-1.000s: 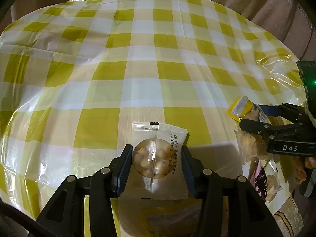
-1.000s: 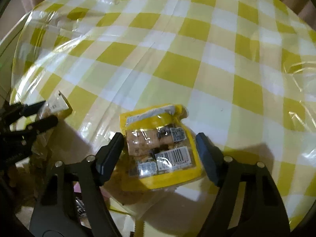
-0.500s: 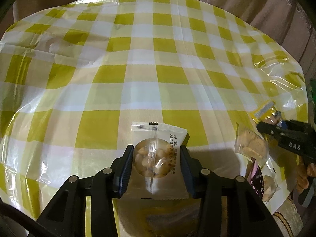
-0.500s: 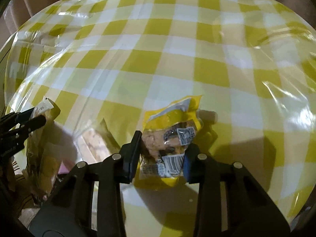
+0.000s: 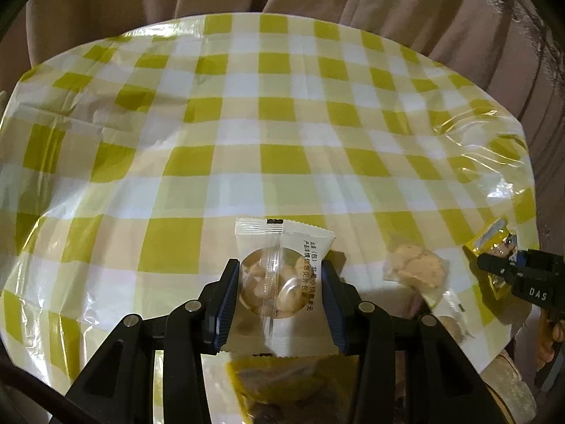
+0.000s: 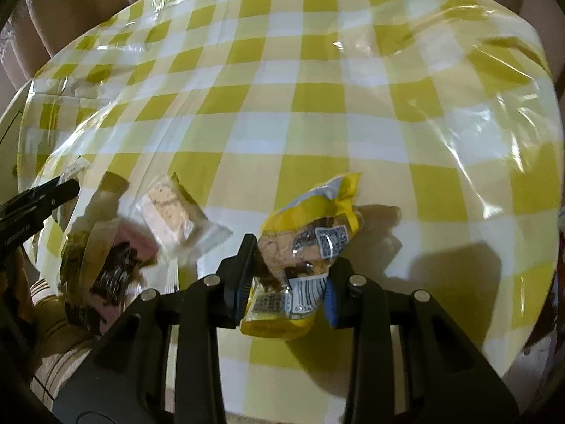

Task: Organize snacks
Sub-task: 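Carry both packets over the white bin and open both tools to drop them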

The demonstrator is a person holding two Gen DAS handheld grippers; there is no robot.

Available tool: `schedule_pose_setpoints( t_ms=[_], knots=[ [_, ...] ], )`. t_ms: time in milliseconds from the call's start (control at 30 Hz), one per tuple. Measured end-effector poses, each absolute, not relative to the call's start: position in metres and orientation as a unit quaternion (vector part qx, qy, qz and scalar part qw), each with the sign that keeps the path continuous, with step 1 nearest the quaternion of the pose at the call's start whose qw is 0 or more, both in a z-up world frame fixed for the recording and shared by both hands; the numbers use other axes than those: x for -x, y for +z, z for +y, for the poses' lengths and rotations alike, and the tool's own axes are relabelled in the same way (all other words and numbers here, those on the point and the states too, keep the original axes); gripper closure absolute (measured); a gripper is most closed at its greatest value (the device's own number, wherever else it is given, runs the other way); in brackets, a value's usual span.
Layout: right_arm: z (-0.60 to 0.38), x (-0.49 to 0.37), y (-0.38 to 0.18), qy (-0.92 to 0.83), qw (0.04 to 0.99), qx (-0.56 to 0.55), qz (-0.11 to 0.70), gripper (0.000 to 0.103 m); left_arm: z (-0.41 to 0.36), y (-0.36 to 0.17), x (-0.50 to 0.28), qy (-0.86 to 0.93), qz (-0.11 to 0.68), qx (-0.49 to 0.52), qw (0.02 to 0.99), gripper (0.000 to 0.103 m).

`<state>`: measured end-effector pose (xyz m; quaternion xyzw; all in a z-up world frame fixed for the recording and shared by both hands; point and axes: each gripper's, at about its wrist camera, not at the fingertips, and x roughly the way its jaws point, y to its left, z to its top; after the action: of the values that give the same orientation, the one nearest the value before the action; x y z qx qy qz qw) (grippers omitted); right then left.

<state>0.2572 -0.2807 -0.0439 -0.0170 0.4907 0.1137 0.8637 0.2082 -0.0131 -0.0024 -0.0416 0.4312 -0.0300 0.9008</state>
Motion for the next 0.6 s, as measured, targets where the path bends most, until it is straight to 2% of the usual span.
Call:
schedule_pose_setpoints(
  t_ms=[600],
  knots=[
    [-0.343, -0.176, -0.023, 0.082, 0.875, -0.026, 0.476, 0.066, -0.114, 0.036, -0.167, -0.119, 0.406, -0.010, 0.906, 0.058]
  ],
)
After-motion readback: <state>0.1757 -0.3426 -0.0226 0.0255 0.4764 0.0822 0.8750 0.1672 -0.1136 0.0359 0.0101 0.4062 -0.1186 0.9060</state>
